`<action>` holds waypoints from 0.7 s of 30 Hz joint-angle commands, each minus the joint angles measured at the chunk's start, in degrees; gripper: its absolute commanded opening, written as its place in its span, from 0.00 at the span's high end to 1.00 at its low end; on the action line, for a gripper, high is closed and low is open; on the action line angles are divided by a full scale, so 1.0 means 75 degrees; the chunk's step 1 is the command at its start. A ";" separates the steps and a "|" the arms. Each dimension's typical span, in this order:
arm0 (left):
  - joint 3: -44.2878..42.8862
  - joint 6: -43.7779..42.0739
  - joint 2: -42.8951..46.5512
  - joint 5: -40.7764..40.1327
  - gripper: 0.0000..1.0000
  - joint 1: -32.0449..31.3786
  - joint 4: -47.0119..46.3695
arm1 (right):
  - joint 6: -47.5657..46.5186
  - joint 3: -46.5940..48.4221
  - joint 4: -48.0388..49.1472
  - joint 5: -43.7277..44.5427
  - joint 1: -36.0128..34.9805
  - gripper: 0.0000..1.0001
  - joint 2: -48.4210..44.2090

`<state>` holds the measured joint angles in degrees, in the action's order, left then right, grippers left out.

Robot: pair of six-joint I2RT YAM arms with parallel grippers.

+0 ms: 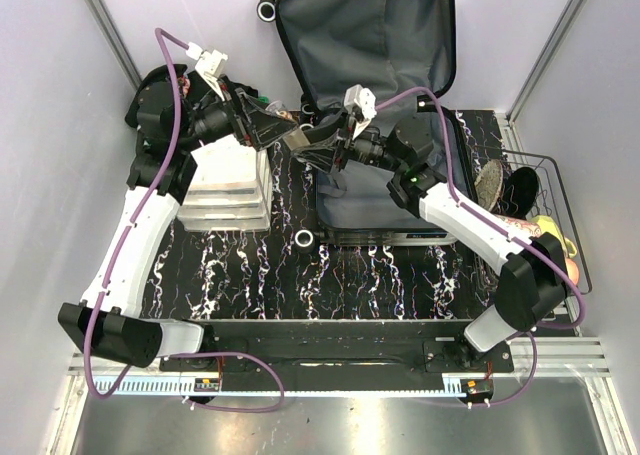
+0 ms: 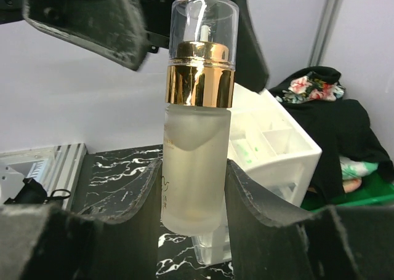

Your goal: Open, take out, and arrange the luggage

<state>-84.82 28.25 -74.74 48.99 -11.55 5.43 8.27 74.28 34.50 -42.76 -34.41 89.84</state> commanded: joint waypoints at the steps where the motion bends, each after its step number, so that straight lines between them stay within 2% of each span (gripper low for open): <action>1: 0.0046 0.0124 0.0051 -0.0309 0.09 -0.0217 -0.0689 | -0.0072 0.0256 0.0650 0.0416 -0.0321 1.00 -0.0459; 9: 0.0293 0.0522 0.0051 -0.0216 0.42 -0.0253 -0.1099 | 0.0303 0.0420 0.0650 0.1026 -0.0532 1.00 -0.0413; 10: 0.0316 0.0615 0.0051 -0.0181 0.49 -0.0276 -0.1146 | 0.0326 0.0443 0.0638 0.1049 -0.0544 1.00 -0.0401; 12: 0.0456 0.0779 0.0075 0.0029 0.51 -0.0311 -0.1368 | 0.0408 0.0478 0.0638 0.1155 -0.0533 1.00 -0.0366; 14: 0.0551 0.0956 0.0121 0.0077 0.46 -0.0358 -0.1497 | 0.0409 0.0502 0.0661 0.1143 -0.0544 1.00 -0.0319; 15: 0.0586 0.0944 0.0133 0.0077 0.47 -0.0358 -0.1498 | 0.0432 0.0514 0.0662 0.1143 -0.0544 1.00 -0.0296; 16: 0.0586 0.0944 0.0122 0.0077 0.54 -0.0370 -0.1509 | 0.0444 0.0549 0.0662 0.1120 -0.0544 1.00 -0.0284; 17: 0.0575 0.0944 0.0110 0.0123 0.72 -0.0370 -0.1509 | 0.0444 0.0549 0.0638 0.1120 -0.0544 1.00 -0.0272; 18: 0.0540 0.0967 0.0098 0.0101 0.84 -0.0358 -0.1498 | 0.0432 0.0537 0.0627 0.1120 -0.0544 0.85 -0.0284; 19: 0.0493 0.0933 0.0075 0.0089 0.91 -0.0335 -0.1463 | 0.0409 0.0514 0.0592 0.1120 -0.0544 0.74 -0.0295; 21: 0.0283 0.0886 0.0005 0.0077 1.00 -0.0183 -0.1416 | 0.0188 0.0374 0.0416 0.1329 -0.0533 0.56 -0.0423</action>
<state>-80.40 33.47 -74.74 48.01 -13.74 -2.28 11.73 74.94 34.61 -35.73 -37.93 89.47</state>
